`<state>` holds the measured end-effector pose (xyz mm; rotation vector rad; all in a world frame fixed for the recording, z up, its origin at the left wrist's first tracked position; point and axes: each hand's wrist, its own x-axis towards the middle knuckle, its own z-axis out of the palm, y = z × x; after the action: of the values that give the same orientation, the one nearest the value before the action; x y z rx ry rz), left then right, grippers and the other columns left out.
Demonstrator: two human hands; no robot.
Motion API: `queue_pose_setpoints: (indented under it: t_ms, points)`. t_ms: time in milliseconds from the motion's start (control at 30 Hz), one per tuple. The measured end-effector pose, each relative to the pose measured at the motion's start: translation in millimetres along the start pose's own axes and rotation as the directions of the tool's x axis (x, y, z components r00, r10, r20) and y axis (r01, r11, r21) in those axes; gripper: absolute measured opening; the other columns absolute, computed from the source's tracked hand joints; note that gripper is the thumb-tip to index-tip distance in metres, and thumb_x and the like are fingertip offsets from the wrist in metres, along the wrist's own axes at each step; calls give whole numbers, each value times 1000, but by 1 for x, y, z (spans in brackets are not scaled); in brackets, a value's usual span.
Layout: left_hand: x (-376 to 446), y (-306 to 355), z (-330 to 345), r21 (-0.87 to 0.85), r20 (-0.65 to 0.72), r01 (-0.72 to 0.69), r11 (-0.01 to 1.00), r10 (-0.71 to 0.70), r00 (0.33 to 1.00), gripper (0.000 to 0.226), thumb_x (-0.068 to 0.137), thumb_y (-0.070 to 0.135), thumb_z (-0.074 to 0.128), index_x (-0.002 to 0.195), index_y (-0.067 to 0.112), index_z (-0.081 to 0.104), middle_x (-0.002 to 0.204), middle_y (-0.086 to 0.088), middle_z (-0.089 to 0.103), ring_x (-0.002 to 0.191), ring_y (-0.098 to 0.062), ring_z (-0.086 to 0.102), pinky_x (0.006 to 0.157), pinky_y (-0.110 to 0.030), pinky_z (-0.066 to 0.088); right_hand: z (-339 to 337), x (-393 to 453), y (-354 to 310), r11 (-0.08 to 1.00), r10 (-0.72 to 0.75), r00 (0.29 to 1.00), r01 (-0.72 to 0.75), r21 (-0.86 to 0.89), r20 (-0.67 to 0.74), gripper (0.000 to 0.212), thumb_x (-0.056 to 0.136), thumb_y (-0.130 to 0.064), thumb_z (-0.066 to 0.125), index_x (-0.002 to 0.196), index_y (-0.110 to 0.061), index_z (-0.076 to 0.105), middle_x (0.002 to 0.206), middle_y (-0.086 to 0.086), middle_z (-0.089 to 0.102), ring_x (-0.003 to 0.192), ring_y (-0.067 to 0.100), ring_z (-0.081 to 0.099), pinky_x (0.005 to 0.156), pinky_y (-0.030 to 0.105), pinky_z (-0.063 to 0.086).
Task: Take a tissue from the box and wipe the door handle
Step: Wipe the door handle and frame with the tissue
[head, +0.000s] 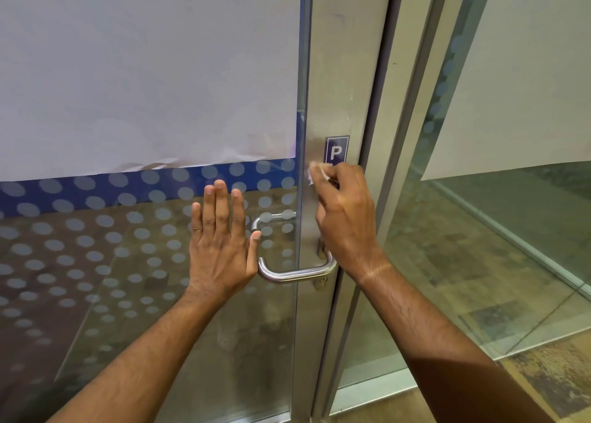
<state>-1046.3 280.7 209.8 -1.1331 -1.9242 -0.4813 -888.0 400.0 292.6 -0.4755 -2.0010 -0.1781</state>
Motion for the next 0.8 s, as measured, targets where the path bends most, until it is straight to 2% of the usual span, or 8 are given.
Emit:
queue_pose_setpoints:
  t_ms: [100,200,367,500,667,800]
  points:
    - [0,-1,0,1,-2,-3,1000,3,1000,88,93,42,44,152,2,-8,159,-10,-32,149,-26,-24,122,-42,-13,-5,15,12,995,96,990,-95,19,-106,32,83,6,63,114,0,67,101,18,64,94,30,60,72,29,52]
    - [0,1,-1,4,-2,7,1000,-7,1000,88,93,42,44,152,1,-6,159,-10,-32,149,-26,-24,122,-42,-13,-4,18,18,992,123,985,-121,27,-124,33,81,9,67,113,1,67,106,18,66,97,31,61,78,29,52]
    - [0,1,-2,8,7,9,1000,-9,1000,88,93,43,45,153,2,-6,159,-11,-31,149,-26,-23,122,-43,-12,-2,-11,16,991,135,990,-135,28,-36,33,80,6,71,113,1,68,98,17,66,90,29,62,76,35,58]
    - [1,4,-4,18,27,22,1000,-23,999,89,93,43,45,153,2,-7,159,-10,-32,149,-26,-24,122,-43,-12,-1,-3,14,989,132,991,-130,66,-25,33,83,2,70,116,-1,66,103,16,65,96,29,61,79,34,57]
    - [0,4,-12,25,47,20,999,-21,999,88,94,42,47,154,2,-3,162,-20,-4,150,-26,-22,123,-43,-10,4,-30,5,989,91,988,-104,107,124,31,89,-3,65,120,-2,64,105,15,63,101,28,58,81,43,58]
    - [-2,5,-22,-7,61,14,1000,-13,998,86,93,41,49,155,1,4,163,-23,-2,151,-27,-17,124,-43,-7,3,-37,-2,980,100,990,-114,164,95,32,89,-8,64,121,-3,65,109,14,64,104,28,59,85,45,57]
